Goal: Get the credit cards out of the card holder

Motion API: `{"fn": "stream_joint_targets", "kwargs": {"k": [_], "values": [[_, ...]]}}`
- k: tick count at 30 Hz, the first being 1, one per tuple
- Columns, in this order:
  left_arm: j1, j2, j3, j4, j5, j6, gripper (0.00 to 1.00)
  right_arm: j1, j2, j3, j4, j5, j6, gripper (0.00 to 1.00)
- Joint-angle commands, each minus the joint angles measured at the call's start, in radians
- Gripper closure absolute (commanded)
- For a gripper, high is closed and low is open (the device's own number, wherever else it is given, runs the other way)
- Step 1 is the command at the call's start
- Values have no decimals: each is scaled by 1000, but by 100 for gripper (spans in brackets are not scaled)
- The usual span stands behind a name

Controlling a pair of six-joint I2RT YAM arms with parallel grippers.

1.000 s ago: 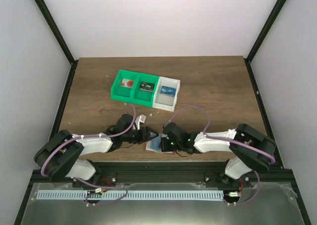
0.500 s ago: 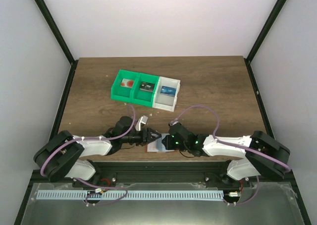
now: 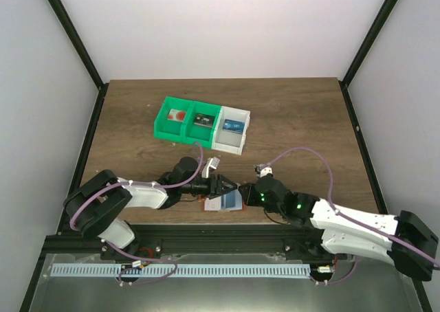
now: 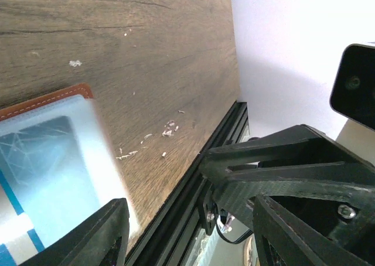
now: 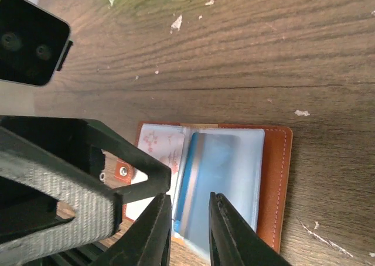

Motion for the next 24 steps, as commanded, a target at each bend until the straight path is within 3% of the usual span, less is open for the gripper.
{"fn": "stream_joint_targets", "kwargs": {"k": [1, 10, 24], "values": [[-8, 8, 17, 35, -4, 11, 40, 8, -67, 9, -58, 46, 3, 80], [-2, -97, 6, -151, -123, 106, 41, 8, -8, 26, 3, -19, -32, 78], [21, -15, -89, 12, -110, 66, 41, 8, 230, 100, 77, -77, -58, 78]]}}
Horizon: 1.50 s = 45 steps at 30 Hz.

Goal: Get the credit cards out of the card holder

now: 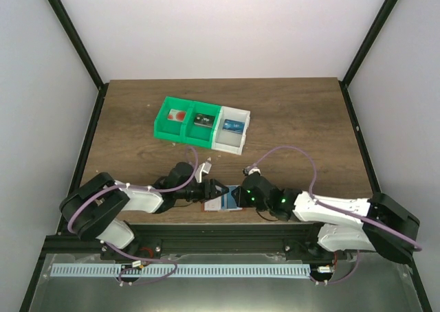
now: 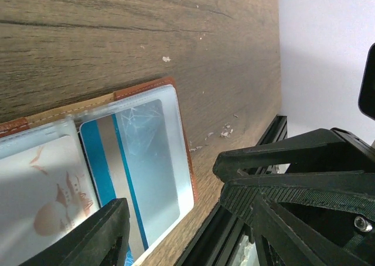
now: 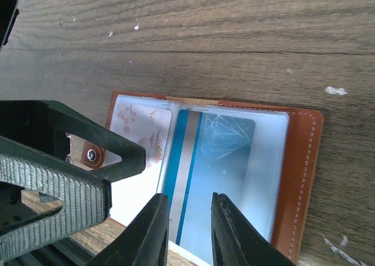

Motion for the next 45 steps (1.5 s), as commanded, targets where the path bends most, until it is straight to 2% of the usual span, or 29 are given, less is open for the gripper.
{"fn": "stream_joint_targets", "kwargs": {"k": [1, 17, 36, 45], "values": [[7, 13, -10, 51, -16, 18, 40, 6, 40, 54, 33, -12, -5, 78], [13, 82, -30, 63, -37, 39, 40, -17, 124, 39, 34, -20, 9, 77], [12, 88, -31, 63, -52, 30, 41, -17, 167, -55, 119, -51, 51, 80], [-20, 120, -36, 137, -35, -14, 53, -17, 150, -73, 140, -51, 52, 82]]}}
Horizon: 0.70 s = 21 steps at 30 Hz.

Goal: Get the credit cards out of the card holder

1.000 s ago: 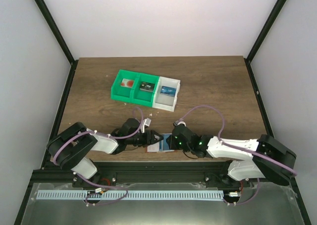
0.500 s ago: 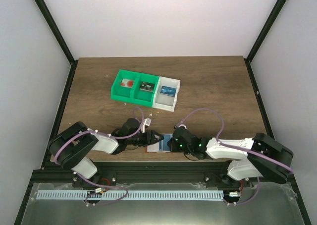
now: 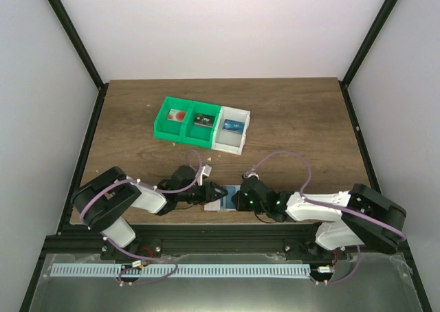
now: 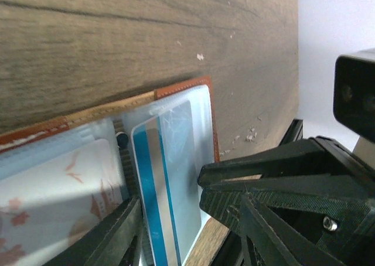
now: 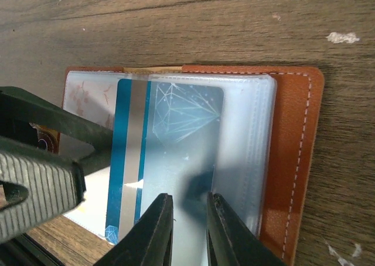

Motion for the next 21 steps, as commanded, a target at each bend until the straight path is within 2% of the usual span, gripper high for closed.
{"fn": "stream_joint_targets", "kwargs": {"k": [1, 5, 13, 21], "values": [[-17, 18, -11, 42, 0, -18, 54, -4, 0, -24, 2, 1, 6, 82], [-18, 20, -4, 40, 0, -17, 64, -3, 2, -31, 12, -6, 6, 82], [-15, 13, -13, 36, 0, -27, 98, -3, -12, -49, 32, -13, 2, 82], [-5, -44, -25, -25, -18, -19, 100, -4, -13, -50, 32, -13, -11, 82]]}}
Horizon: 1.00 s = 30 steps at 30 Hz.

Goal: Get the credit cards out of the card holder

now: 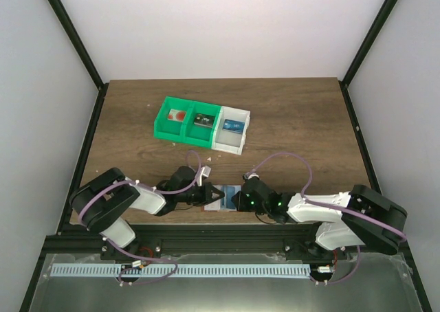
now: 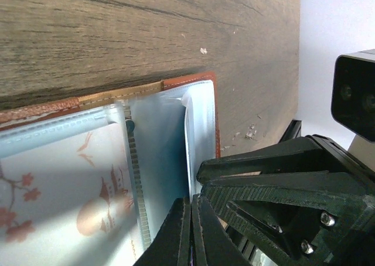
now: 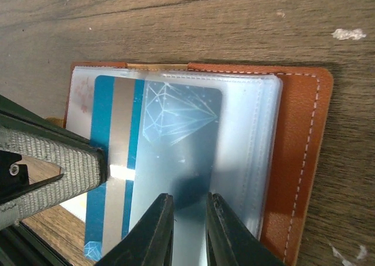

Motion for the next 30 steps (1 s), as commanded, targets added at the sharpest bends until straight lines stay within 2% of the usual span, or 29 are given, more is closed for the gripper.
{"fn": "stream_joint_targets", "kwargs": {"k": [1, 8, 18, 21, 26, 30], "values": [[14, -61, -24, -45, -21, 14, 100, -3, -9, -14, -24, 2, -13, 82], [76, -199, -59, -160, -36, 40, 100, -3, -70, -3, -31, 28, -64, 81], [201, -454, -54, -394, -48, 100, 100, -3, -144, 119, -36, -43, -409, 72], [250, -520, -54, -405, 15, 80, 100, -2, -197, 94, 61, -96, -597, 71], [320, -614, -85, -360, 122, -40, 100, 1, -315, -15, 278, -184, -891, 68], [345, -669, -80, -405, 115, -164, 100, 2, -361, -84, 425, -196, -1116, 69]]}}
